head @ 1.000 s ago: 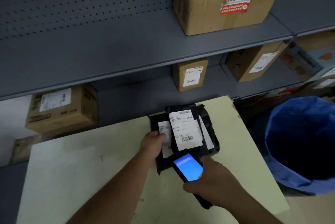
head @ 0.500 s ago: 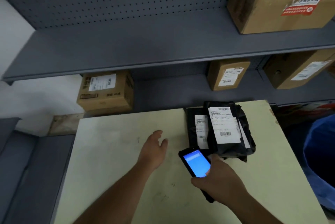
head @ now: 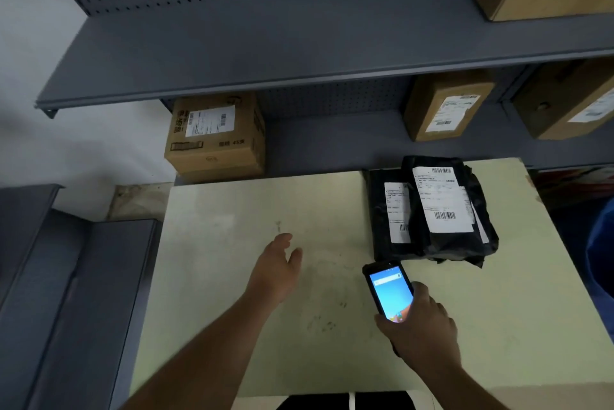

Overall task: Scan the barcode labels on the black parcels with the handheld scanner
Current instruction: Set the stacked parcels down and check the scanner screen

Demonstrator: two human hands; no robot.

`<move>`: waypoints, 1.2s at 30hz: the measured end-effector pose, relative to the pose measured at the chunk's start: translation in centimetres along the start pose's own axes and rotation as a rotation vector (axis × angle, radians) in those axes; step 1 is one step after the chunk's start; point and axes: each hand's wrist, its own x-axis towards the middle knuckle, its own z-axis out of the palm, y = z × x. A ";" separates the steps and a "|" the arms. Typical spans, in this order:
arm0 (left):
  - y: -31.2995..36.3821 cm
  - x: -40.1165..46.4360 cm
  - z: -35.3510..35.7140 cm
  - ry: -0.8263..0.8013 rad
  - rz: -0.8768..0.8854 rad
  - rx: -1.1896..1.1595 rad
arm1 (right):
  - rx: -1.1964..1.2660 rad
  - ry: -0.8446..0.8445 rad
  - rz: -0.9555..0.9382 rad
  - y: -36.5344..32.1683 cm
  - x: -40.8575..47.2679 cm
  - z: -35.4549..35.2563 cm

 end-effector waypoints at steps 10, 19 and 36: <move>-2.1 -0.7 1.4 -0.018 0.008 0.035 | -0.033 -0.021 0.171 3.2 -0.2 3.2; -3.7 -1.7 3.8 -0.050 -0.032 0.026 | -0.067 -0.065 0.212 4.5 0.1 4.2; -5.4 -2.4 5.2 -0.043 -0.101 0.029 | -0.065 -0.039 0.226 5.3 1.7 6.3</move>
